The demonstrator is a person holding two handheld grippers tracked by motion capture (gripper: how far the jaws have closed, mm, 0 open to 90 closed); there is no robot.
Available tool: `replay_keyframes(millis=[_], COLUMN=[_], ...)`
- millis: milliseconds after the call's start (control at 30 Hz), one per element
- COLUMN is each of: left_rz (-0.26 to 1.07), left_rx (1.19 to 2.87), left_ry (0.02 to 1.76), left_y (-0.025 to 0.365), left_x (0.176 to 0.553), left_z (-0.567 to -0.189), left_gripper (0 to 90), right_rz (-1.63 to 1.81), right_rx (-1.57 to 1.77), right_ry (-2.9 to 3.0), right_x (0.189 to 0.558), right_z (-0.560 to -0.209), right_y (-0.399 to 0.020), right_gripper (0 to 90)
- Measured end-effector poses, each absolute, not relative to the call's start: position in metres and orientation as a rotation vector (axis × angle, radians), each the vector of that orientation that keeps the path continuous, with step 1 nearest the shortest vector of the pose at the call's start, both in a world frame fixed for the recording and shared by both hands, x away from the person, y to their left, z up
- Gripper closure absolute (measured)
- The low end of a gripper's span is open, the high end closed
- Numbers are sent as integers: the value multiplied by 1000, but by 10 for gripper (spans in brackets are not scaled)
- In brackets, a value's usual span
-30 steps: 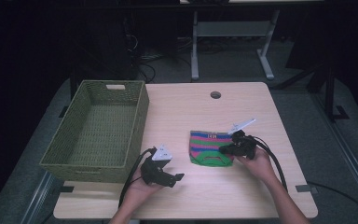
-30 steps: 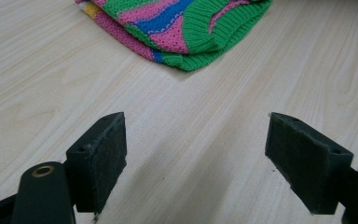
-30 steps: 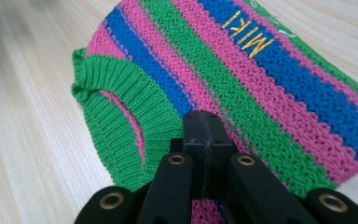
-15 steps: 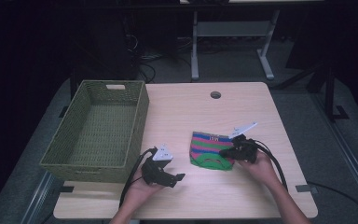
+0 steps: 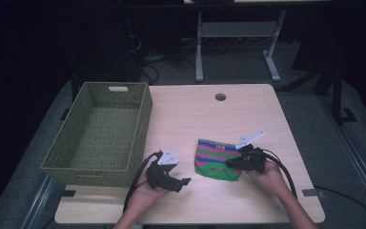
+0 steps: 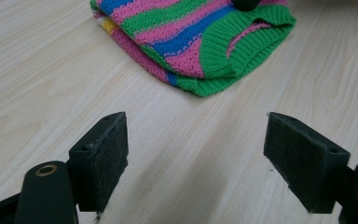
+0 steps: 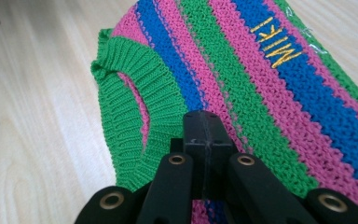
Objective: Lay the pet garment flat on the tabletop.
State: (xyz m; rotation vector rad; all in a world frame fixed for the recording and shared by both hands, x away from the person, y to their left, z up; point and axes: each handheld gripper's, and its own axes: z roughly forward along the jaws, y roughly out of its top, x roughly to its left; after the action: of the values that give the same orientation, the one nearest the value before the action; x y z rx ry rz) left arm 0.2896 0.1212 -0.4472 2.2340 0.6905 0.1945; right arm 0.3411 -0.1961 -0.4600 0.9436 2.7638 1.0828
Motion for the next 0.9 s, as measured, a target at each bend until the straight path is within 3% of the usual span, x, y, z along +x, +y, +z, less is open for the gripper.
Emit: replay_keyframes(millis=[900], left_rz=[153], left_rx=[2255], left_ry=[561], left_y=[90], left_x=[287], left_z=[-440], left_gripper=[251], right_rz=[1056], right_rx=[770], right_ry=[2816], right_x=[301], right_z=[-459], right_y=[-196], right_gripper=[897])
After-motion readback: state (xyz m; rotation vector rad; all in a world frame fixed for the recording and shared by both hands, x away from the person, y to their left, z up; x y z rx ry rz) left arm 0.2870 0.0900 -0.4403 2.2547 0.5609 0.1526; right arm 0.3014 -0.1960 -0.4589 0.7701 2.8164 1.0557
